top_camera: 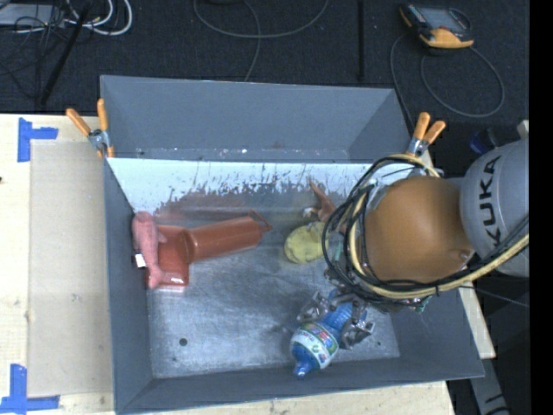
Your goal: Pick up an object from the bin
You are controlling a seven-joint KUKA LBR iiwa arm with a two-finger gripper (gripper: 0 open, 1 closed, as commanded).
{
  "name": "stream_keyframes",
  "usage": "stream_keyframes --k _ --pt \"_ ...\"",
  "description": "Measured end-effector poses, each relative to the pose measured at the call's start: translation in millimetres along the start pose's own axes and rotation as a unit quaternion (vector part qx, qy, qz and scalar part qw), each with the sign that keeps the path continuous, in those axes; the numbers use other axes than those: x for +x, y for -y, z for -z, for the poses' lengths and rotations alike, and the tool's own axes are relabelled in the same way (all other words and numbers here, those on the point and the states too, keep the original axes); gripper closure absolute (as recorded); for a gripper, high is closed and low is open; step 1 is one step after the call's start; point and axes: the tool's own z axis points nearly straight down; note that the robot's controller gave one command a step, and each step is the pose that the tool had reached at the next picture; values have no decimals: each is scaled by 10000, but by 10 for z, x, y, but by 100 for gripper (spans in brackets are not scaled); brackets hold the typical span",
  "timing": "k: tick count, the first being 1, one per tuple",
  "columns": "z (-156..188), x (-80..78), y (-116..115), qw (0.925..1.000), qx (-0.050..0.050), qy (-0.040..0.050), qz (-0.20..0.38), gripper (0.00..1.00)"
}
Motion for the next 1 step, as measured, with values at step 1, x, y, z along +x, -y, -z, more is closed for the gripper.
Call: stream_keyframes --k 1 --pt "94 -3 -2 10000 -6 -8 3 100"
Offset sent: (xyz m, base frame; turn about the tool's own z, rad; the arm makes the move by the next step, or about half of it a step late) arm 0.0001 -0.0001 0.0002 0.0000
